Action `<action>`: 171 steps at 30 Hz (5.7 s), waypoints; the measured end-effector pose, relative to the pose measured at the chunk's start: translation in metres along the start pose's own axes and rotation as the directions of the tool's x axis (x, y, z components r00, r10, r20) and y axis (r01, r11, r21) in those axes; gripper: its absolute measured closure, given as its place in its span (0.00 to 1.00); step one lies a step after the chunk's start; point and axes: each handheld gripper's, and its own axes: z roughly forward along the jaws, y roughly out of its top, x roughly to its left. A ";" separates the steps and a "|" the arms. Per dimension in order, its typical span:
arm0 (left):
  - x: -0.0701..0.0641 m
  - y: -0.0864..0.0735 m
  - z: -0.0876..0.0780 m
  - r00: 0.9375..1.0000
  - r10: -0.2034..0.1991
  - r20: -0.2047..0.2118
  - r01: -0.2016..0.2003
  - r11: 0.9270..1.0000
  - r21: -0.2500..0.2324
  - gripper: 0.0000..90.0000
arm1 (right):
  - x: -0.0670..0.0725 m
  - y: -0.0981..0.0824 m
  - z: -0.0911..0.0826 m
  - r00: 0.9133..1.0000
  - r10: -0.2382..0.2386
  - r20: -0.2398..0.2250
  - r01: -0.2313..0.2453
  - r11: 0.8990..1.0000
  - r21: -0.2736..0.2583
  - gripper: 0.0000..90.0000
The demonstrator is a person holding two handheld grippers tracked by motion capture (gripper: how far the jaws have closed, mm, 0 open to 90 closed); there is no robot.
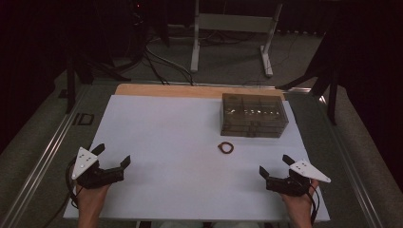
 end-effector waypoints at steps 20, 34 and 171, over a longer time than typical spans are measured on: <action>0.007 -0.006 -0.006 0.999 -0.004 -0.041 0.004 1.000 0.005 0.01 | 0.002 0.003 0.004 0.999 0.002 0.054 -0.002 1.000 0.004 0.00; 0.007 -0.008 -0.005 0.999 -0.009 -0.052 0.009 1.000 0.003 0.01 | 0.001 0.009 0.006 0.997 0.038 0.070 -0.039 0.999 0.014 0.00; 0.011 -0.012 -0.005 0.997 -0.027 -0.070 0.027 1.000 -0.009 0.01 | -0.021 0.030 0.142 0.974 0.092 0.208 -0.105 0.993 0.055 0.00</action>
